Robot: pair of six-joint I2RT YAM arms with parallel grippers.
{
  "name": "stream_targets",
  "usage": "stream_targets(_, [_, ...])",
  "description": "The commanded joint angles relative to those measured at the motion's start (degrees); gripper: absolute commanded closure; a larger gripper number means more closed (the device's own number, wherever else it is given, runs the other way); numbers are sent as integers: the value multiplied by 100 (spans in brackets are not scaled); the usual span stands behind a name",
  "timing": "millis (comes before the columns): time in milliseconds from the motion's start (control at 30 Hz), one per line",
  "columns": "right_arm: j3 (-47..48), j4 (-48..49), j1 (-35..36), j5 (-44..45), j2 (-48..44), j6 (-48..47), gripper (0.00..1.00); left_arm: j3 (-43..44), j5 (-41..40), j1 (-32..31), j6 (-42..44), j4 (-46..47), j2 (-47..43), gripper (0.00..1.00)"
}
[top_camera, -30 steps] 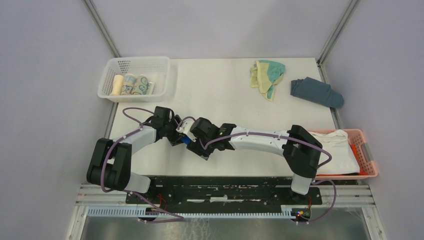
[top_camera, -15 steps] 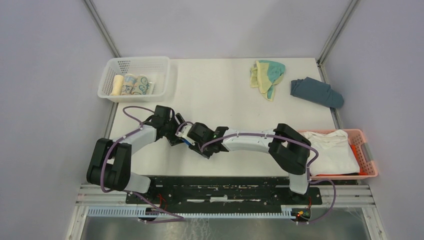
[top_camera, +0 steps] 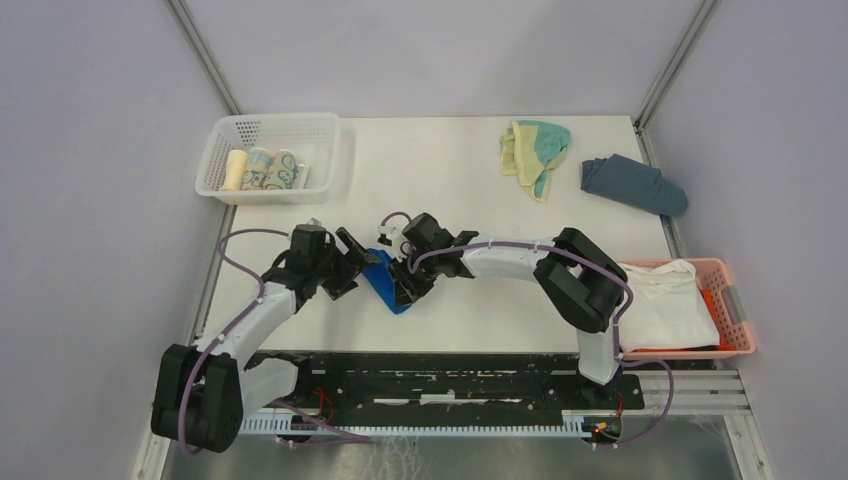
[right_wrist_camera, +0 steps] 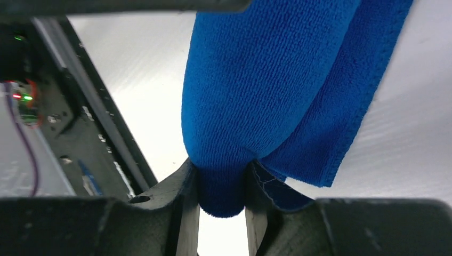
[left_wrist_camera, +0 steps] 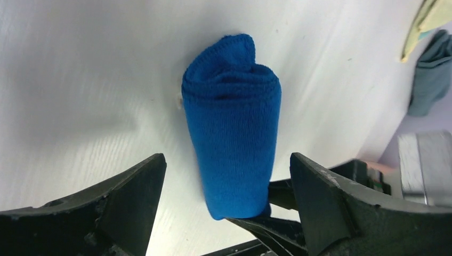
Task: Roll the towels
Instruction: Roll the towel at the center of the board.
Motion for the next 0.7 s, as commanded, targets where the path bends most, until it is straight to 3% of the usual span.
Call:
stream_targets(0, [-238, 825, -160, -1079, 343, 875, 64, -358, 315, 0, -699, 574, -367, 7])
stream_targets(200, [-403, 1559, -402, -1620, 671, 1617, 65, -849, 759, -50, -1037, 1436, -216, 10])
stream_targets(667, [-763, 3470, -855, -2483, 1506, 3224, 66, -1147, 737, -182, -985, 2410, 713, 20])
